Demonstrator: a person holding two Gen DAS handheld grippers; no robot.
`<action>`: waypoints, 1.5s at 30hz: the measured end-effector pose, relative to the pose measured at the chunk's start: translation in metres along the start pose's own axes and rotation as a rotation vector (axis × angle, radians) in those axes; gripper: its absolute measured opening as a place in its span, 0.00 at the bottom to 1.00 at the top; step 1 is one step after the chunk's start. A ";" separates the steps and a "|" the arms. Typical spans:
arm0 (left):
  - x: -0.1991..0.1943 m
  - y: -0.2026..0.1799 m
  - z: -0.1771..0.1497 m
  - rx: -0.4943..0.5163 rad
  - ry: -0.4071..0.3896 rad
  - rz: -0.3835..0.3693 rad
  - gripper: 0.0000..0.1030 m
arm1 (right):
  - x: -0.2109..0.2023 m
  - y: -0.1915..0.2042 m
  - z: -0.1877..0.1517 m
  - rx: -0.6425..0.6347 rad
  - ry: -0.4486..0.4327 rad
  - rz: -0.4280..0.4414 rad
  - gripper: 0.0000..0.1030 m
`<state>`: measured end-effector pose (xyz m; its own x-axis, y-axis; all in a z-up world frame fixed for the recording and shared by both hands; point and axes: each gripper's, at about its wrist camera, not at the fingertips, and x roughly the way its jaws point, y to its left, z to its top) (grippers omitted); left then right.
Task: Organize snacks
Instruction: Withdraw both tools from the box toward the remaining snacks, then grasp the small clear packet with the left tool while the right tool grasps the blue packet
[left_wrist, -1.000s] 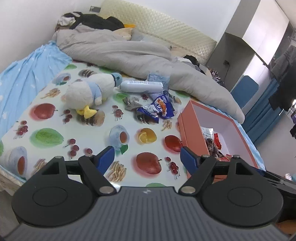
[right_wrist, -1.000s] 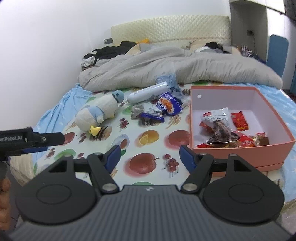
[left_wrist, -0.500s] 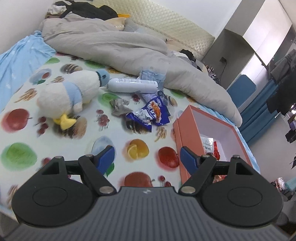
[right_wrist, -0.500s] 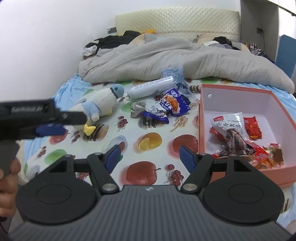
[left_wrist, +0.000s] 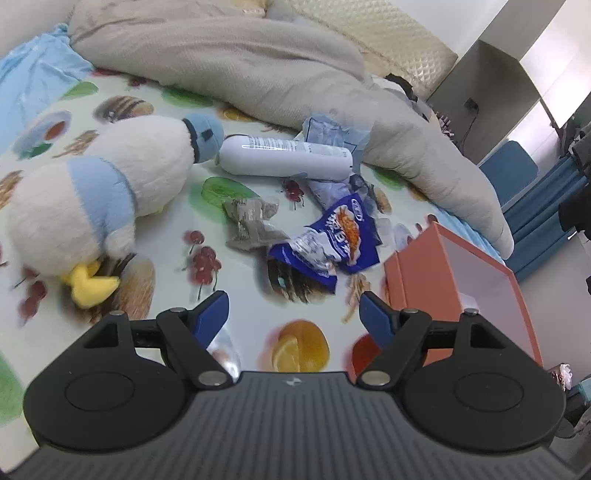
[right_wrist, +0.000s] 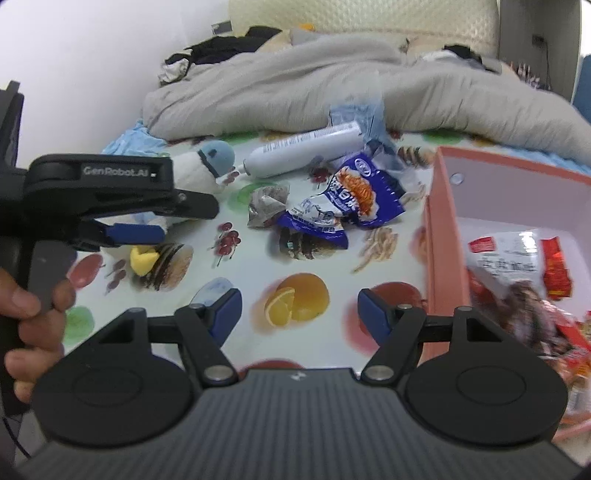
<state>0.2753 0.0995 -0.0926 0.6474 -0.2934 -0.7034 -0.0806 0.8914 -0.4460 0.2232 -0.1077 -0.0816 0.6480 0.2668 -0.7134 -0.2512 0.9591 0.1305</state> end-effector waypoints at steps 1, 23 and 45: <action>0.010 0.003 0.006 -0.011 0.004 -0.001 0.79 | 0.008 0.002 0.002 0.002 0.000 -0.005 0.69; 0.160 0.050 0.076 -0.133 0.025 -0.020 0.78 | 0.163 -0.047 0.045 0.398 -0.065 0.009 0.70; 0.171 0.055 0.066 -0.130 0.051 0.000 0.43 | 0.185 -0.059 0.051 0.520 -0.043 0.014 0.57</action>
<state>0.4321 0.1210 -0.2008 0.6083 -0.3133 -0.7293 -0.1806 0.8401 -0.5115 0.3945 -0.1101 -0.1857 0.6789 0.2732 -0.6816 0.1230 0.8728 0.4723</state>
